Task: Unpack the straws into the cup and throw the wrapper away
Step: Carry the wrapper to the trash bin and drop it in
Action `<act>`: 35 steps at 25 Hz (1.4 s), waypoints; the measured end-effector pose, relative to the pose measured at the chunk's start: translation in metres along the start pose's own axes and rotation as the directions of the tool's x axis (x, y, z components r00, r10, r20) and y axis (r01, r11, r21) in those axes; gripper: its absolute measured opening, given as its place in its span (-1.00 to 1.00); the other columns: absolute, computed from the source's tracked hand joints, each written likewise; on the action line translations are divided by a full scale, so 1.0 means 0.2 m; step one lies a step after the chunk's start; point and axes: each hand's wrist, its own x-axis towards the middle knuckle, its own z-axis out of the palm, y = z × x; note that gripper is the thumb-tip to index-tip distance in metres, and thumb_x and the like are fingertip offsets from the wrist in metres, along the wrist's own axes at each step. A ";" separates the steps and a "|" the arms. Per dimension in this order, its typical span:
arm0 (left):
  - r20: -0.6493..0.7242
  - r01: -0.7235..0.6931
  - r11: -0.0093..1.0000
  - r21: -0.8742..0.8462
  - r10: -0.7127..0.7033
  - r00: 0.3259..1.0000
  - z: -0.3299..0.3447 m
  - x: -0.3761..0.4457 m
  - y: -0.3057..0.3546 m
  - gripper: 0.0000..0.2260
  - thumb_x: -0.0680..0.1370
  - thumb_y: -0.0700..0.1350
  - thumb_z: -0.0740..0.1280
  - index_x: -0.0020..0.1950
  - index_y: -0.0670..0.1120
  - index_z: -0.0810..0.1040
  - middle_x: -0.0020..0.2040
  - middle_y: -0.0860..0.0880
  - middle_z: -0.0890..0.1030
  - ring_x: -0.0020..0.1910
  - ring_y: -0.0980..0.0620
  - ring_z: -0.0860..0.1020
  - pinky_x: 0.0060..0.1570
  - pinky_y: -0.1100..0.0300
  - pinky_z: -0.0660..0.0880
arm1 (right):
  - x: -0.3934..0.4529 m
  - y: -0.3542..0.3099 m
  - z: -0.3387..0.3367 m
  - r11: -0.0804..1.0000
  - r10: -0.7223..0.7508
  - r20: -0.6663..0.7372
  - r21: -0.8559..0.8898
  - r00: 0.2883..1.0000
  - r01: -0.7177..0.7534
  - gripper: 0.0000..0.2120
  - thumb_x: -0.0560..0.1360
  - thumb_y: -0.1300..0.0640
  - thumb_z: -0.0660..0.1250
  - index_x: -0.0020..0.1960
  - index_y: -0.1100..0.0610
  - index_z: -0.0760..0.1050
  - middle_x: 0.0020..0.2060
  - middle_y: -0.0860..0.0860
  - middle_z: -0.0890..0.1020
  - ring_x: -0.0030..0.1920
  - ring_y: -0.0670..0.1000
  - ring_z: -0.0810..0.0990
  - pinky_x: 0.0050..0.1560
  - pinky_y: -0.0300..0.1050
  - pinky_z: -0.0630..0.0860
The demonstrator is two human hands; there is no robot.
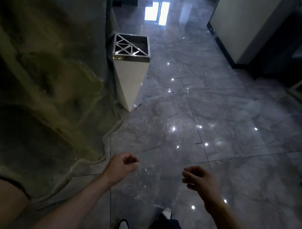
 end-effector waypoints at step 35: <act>-0.124 0.141 0.977 -0.161 -0.161 0.979 0.24 2.47 1.06 -0.93 0.53 -0.23 0.39 -0.09 -0.07 0.60 -0.16 -0.04 0.65 -0.26 0.07 0.61 -0.14 0.13 0.54 | 2.58 -1.32 -0.49 0.999 0.006 0.176 0.035 0.984 -0.012 -0.91 0.47 0.22 0.40 -0.03 0.13 0.62 -0.16 0.08 0.71 -0.23 0.00 0.64 -0.16 -0.11 0.54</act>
